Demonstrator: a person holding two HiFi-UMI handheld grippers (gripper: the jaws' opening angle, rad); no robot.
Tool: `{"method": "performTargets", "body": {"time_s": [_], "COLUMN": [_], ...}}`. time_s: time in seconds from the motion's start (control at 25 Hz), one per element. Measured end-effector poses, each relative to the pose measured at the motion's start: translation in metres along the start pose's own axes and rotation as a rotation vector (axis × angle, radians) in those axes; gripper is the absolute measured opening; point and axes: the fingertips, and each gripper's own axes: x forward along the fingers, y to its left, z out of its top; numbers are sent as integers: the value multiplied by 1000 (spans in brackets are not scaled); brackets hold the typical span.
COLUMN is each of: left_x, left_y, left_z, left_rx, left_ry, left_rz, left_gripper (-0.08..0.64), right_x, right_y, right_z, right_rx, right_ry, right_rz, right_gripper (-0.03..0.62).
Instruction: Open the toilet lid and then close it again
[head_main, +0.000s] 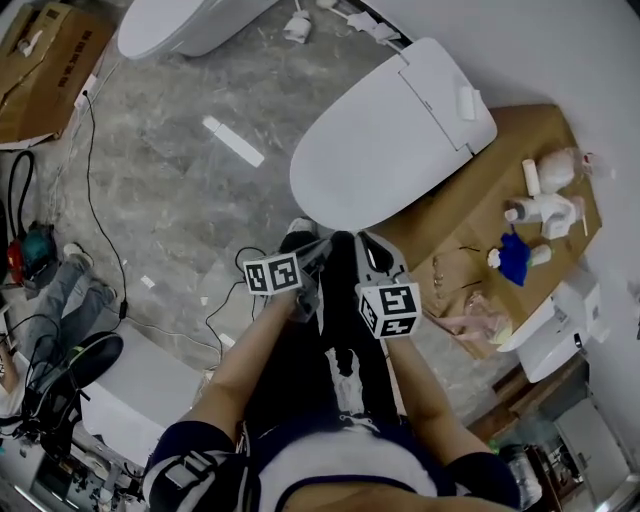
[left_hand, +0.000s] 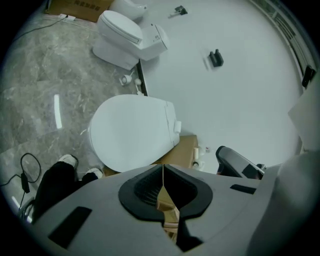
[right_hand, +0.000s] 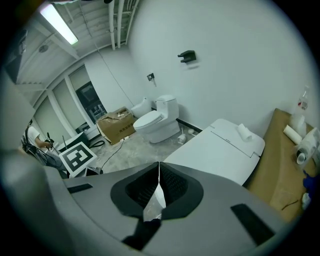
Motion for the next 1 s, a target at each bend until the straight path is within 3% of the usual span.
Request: {"method": "performTargets", "body": {"time_s": [0.52, 1.0], "left_x": [48, 82], "left_y": [80, 157], "left_z": [-12, -20], "left_rx": [-47, -104], "left_ry": [-2, 19], "left_rz": [51, 119], "left_gripper": [8, 116], "right_x": [42, 62], "right_y": [-12, -25], "right_z": [-43, -71], "right_rx": [69, 90], "right_ry": [39, 69], "right_rz": [60, 64], "right_gripper": [9, 9]}}
